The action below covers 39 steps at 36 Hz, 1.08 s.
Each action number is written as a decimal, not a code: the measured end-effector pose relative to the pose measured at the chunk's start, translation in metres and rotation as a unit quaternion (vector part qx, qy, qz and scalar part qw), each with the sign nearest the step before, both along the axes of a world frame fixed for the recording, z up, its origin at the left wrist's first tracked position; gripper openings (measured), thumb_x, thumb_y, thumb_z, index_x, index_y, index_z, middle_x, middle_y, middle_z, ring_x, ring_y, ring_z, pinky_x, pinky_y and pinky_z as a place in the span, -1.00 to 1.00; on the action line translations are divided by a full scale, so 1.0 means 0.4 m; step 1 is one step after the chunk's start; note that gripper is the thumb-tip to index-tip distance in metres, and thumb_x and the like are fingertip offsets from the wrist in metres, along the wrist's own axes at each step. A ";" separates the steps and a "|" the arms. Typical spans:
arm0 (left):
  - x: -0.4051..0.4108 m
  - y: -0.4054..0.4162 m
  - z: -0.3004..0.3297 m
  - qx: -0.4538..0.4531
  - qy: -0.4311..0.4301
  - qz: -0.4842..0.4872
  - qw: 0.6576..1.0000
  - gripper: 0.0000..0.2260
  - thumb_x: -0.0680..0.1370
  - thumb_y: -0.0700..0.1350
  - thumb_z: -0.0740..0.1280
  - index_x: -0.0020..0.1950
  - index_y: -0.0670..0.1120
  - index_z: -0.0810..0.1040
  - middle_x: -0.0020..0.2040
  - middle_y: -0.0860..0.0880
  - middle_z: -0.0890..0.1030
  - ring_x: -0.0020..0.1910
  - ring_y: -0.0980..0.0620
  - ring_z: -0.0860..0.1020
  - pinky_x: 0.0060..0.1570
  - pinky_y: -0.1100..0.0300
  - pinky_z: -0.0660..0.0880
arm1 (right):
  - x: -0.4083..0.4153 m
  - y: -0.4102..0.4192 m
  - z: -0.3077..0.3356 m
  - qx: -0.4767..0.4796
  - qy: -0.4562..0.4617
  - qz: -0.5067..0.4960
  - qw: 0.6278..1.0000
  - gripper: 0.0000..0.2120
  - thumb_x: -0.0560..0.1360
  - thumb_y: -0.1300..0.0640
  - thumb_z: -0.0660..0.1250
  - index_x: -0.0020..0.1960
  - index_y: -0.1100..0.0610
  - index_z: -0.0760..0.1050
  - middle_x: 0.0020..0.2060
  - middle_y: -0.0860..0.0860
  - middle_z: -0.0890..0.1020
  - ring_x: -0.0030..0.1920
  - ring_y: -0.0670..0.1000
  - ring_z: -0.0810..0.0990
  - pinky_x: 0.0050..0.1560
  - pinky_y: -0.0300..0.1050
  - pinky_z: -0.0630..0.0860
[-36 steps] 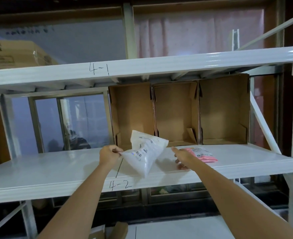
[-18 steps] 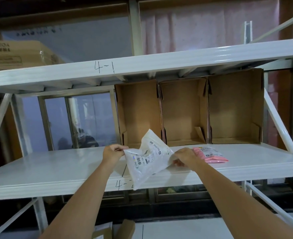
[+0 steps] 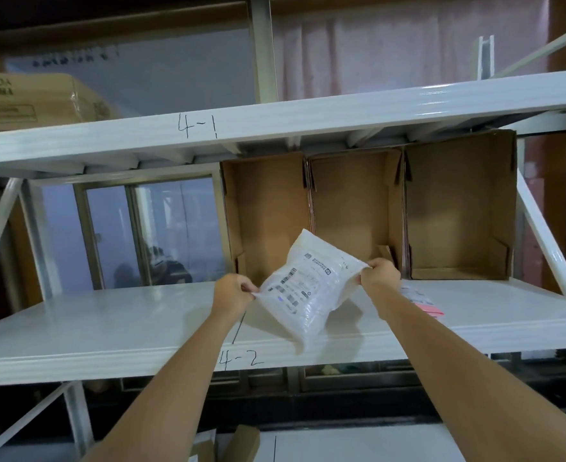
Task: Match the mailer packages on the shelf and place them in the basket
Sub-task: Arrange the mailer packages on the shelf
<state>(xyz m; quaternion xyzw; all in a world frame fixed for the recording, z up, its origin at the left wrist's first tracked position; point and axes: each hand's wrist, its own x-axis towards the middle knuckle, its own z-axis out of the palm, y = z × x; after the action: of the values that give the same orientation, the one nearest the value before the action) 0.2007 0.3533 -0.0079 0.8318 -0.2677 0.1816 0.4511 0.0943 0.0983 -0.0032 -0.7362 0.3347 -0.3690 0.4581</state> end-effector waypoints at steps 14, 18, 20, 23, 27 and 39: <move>-0.015 -0.081 0.019 0.062 0.078 -0.053 0.994 -0.77 0.46 -0.36 0.20 -0.21 -0.02 0.43 -0.18 0.00 0.51 -0.19 0.01 0.47 -0.24 0.16 0.42 | 0.070 0.105 -0.055 -0.221 0.231 0.214 0.923 -0.60 0.69 0.14 -0.04 0.42 0.30 0.31 0.38 0.24 0.39 0.39 0.21 0.33 0.38 0.02 0.24; -0.010 -0.133 0.064 0.118 -0.037 0.003 0.992 -0.85 0.59 -0.18 0.14 0.06 -0.08 0.47 -0.04 -0.05 0.57 -0.04 -0.05 0.52 0.01 0.02 0.48 | 0.085 0.089 -0.060 -0.287 0.200 0.197 0.916 -0.55 0.67 -0.02 -0.10 0.36 0.17 0.38 0.30 0.20 0.46 0.30 0.19 0.43 0.28 0.07 0.38; -0.018 -0.165 0.065 0.170 -0.057 0.002 0.984 -0.79 0.63 -0.10 0.07 0.16 -0.08 0.44 -0.03 -0.03 0.56 -0.07 -0.03 0.50 -0.08 0.06 0.47 | 0.085 0.085 -0.060 -0.304 0.189 0.188 0.915 -0.54 0.67 -0.04 -0.12 0.35 0.14 0.39 0.29 0.17 0.47 0.29 0.19 0.44 0.25 0.05 0.40; -0.005 -0.217 0.011 0.251 -0.036 -0.038 0.967 -0.69 0.66 -0.01 0.00 0.26 -0.09 0.41 0.16 -0.09 0.54 0.06 -0.06 0.51 0.03 0.07 0.46 | 0.083 0.083 -0.068 -0.349 0.201 0.190 0.896 -0.53 0.67 0.02 -0.14 0.44 0.17 0.32 0.44 0.14 0.35 0.47 0.14 0.28 0.40 0.02 0.28; 0.024 -0.271 -0.080 0.338 -0.012 -0.081 0.938 -0.55 0.67 -0.03 -0.03 0.54 -0.16 0.14 0.55 -0.12 0.15 0.53 -0.06 0.14 0.49 0.06 0.11 | 0.091 0.084 -0.108 -0.391 0.213 0.222 0.867 -0.52 0.68 0.06 -0.14 0.56 0.16 0.13 0.56 0.09 0.11 0.56 0.03 0.03 0.53 -0.10 0.02; 0.032 -0.291 -0.150 0.388 -0.058 -0.072 0.917 -0.49 0.68 0.01 -0.11 0.57 -0.10 -0.21 0.58 -0.04 -0.22 0.55 0.04 -0.22 0.53 0.07 -0.18 | 0.111 0.077 -0.152 -0.441 0.270 0.203 0.832 -0.47 0.67 -0.01 -0.19 0.59 0.14 -0.08 0.58 0.04 -0.06 0.57 -0.01 -0.11 0.54 -0.09 -0.11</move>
<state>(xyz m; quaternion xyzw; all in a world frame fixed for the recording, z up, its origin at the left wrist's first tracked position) 0.2135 0.2369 -0.0680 0.9081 -0.4016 0.0787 0.0888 0.1387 0.1293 -0.0640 -0.9817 0.0903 -0.1626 0.0406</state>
